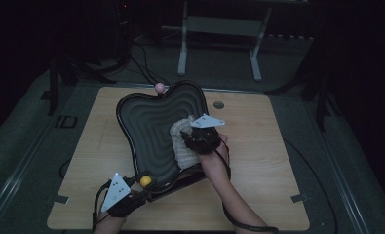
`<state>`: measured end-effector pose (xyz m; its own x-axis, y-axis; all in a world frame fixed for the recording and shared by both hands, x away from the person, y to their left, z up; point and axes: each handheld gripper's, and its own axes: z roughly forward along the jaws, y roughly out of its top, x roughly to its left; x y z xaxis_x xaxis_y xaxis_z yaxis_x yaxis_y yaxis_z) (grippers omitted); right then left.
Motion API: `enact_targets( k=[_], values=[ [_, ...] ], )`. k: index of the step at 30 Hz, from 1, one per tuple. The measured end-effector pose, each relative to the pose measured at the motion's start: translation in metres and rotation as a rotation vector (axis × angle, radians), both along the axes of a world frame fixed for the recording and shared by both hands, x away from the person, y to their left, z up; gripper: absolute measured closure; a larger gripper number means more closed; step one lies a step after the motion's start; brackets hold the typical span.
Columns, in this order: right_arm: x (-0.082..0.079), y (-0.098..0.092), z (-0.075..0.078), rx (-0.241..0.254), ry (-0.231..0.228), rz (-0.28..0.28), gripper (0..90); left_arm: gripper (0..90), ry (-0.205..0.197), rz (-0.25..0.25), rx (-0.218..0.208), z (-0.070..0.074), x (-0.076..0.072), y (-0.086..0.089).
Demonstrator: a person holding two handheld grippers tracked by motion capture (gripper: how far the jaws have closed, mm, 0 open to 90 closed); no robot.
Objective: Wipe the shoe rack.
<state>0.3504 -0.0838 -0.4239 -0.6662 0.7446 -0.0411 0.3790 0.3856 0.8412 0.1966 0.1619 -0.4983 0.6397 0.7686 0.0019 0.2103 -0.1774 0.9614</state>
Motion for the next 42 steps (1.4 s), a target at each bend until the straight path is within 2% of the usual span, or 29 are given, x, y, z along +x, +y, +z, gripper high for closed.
enact_targets(
  k=[16,23,25,31,34,40,42],
  values=[
    [-0.039,-0.023,-0.025,0.012,-0.004,0.02,67.4,59.3,-0.003,0.002,0.002,0.0,0.0,0.0],
    [-0.04,-0.023,-0.024,0.001,-0.008,0.024,67.3,59.2,-0.002,0.003,-0.003,0.0,0.0,0.0],
    [-0.038,-0.022,-0.021,0.003,0.005,0.034,67.3,59.2,-0.003,0.002,-0.004,0.0,0.0,0.0],
    [-0.03,-0.012,0.002,0.034,-0.015,0.068,67.3,59.2,-0.002,0.0,-0.003,0.0,0.0,0.0],
    [-0.019,0.0,0.022,0.054,-0.049,0.071,67.3,59.2,-0.002,0.001,-0.003,0.0,0.0,0.0],
    [0.01,0.029,0.056,0.088,-0.075,0.065,67.2,59.2,-0.004,-0.003,-0.008,-0.001,0.0,0.001],
    [0.02,0.04,0.063,0.083,-0.08,0.063,67.3,59.2,-0.003,-0.008,-0.009,-0.001,0.001,0.001]
  ],
)
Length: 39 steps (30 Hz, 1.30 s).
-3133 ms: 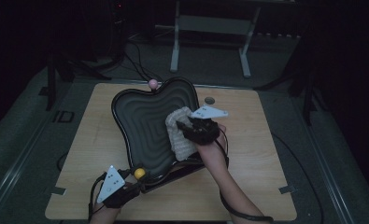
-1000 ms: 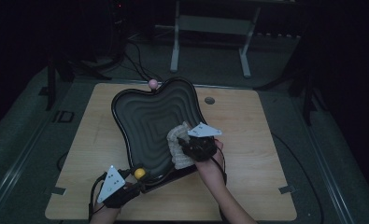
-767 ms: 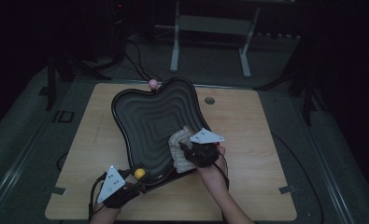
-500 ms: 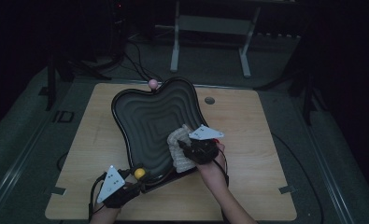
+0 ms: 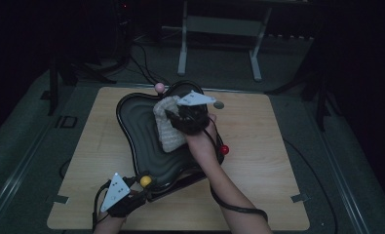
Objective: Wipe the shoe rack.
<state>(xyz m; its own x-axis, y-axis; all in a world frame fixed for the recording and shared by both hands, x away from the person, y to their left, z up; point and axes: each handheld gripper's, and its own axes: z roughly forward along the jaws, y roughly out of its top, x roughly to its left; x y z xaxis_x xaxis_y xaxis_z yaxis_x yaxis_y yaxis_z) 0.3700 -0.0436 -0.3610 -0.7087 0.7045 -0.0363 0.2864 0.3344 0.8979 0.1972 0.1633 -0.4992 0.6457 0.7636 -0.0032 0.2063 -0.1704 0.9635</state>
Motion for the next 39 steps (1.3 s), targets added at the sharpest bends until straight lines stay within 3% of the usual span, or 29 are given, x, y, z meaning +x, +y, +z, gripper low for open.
enact_targets(
  k=[5,9,11,26,39],
  values=[
    [0.024,0.022,0.004,-0.044,0.01,-0.035,67.3,59.2,0.002,-0.003,-0.006,0.0,0.0,0.0],
    [0.041,0.03,-0.008,-0.108,0.032,-0.076,67.1,59.2,0.001,-0.003,-0.003,0.0,0.0,0.0],
    [0.044,0.028,-0.015,-0.099,0.041,-0.075,67.1,59.2,-0.001,-0.005,-0.003,0.0,0.0,0.001],
    [0.004,0.003,-0.043,-0.106,0.047,-0.017,67.1,59.2,-0.001,0.005,0.0,0.0,0.0,0.0],
    [-0.031,-0.02,-0.065,-0.128,0.034,0.0,67.1,59.2,-0.002,0.01,-0.005,-0.001,-0.001,-0.001]
  ],
)
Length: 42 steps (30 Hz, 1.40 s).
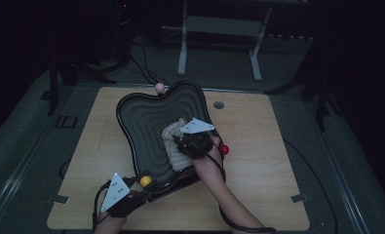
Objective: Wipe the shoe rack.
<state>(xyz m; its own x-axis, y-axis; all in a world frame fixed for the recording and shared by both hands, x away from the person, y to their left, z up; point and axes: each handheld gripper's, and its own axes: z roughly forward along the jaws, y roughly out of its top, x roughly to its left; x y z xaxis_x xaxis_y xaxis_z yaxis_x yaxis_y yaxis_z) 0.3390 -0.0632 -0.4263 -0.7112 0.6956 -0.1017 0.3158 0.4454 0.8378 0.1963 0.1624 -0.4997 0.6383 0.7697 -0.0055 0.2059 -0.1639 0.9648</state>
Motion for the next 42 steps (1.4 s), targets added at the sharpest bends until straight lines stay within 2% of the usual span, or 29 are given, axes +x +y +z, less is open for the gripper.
enact_targets(
  k=[18,24,27,29,31,37,42],
  values=[
    [-0.039,-0.027,-0.023,-0.039,0.008,0.041,67.0,59.2,-0.002,0.004,0.0,0.0,0.0,-0.001],
    [-0.041,-0.028,-0.023,-0.032,0.006,0.041,66.6,59.2,-0.001,0.001,-0.002,0.0,0.0,0.0],
    [-0.038,-0.028,-0.02,-0.032,0.035,0.054,66.6,59.1,-0.001,0.001,-0.003,0.0,0.0,0.0],
    [-0.034,-0.028,-0.015,-0.028,0.06,0.067,66.6,59.1,-0.002,0.001,-0.003,0.0,0.0,0.0],
    [-0.031,-0.026,-0.009,-0.018,0.063,0.077,66.6,59.2,-0.003,0.002,-0.004,0.0,0.0,0.0],
    [-0.013,-0.009,0.036,0.054,-0.009,0.073,66.4,59.1,0.003,-0.006,-0.004,0.0,0.0,0.001],
    [0.01,0.019,0.064,0.062,-0.046,0.061,66.1,59.2,0.0,-0.007,-0.004,0.0,0.0,0.001]
  ],
)
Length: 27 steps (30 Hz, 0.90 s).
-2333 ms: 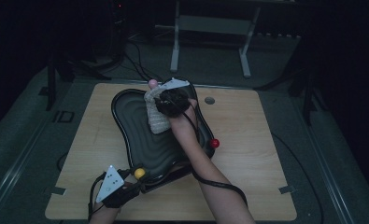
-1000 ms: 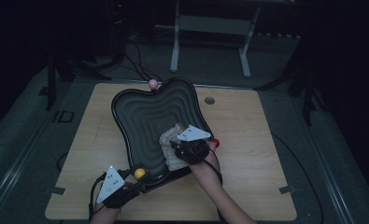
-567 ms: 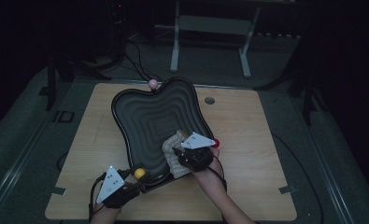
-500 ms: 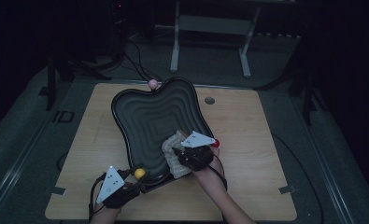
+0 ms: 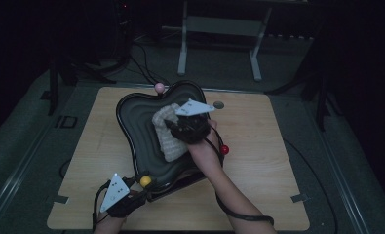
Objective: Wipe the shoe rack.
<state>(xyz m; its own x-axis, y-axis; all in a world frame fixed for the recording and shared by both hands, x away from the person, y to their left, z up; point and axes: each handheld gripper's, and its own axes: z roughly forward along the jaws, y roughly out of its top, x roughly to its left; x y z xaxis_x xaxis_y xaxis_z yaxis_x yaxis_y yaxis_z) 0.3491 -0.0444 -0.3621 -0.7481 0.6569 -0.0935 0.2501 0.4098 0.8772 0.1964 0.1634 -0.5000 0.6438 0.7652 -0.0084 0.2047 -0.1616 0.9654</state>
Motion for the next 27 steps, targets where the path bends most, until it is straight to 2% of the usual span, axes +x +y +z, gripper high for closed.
enact_targets(
  k=[3,5,6,8,9,10,11,14,16,21,22,27],
  values=[
    [0.016,0.016,0.01,-0.008,-0.009,-0.021,65.7,59.2,0.002,-0.002,-0.001,0.0,0.0,0.001],
    [0.026,0.025,0.013,-0.009,0.002,-0.041,65.6,59.2,0.006,-0.003,-0.01,0.0,-0.001,0.001],
    [0.032,0.03,0.013,-0.026,0.0,-0.047,65.6,59.1,0.007,-0.003,-0.009,0.0,-0.001,0.001],
    [0.044,0.04,0.011,-0.057,0.013,-0.079,65.6,59.2,0.006,-0.001,-0.01,0.0,-0.002,0.002],
    [0.044,0.04,0.011,-0.057,0.013,-0.079,65.6,59.2,0.006,-0.001,-0.01,0.0,-0.002,0.002],
    [0.048,0.043,0.009,-0.079,0.012,-0.088,65.5,59.2,0.006,0.0,-0.014,0.0,-0.003,0.002],
    [0.058,0.048,-0.003,-0.108,0.034,-0.105,65.3,59.2,0.006,0.0,-0.012,0.0,-0.003,0.002],
    [0.059,0.046,-0.01,-0.096,0.025,-0.105,65.5,59.2,0.006,-0.002,-0.012,0.0,-0.002,0.002],
    [0.055,0.038,-0.016,-0.069,0.04,-0.106,65.7,59.2,0.003,-0.002,-0.012,0.0,-0.002,0.002],
    [0.048,0.03,-0.021,-0.081,0.049,-0.093,65.7,59.2,0.0,0.001,-0.015,-0.001,-0.002,0.002],
    [0.041,0.025,-0.026,-0.09,0.047,-0.082,65.7,59.2,0.002,-0.002,-0.013,0.0,-0.002,0.002],
    [0.028,0.016,-0.036,-0.084,0.039,-0.066,65.9,59.2,0.002,-0.003,-0.012,0.0,-0.002,0.002]
  ],
)
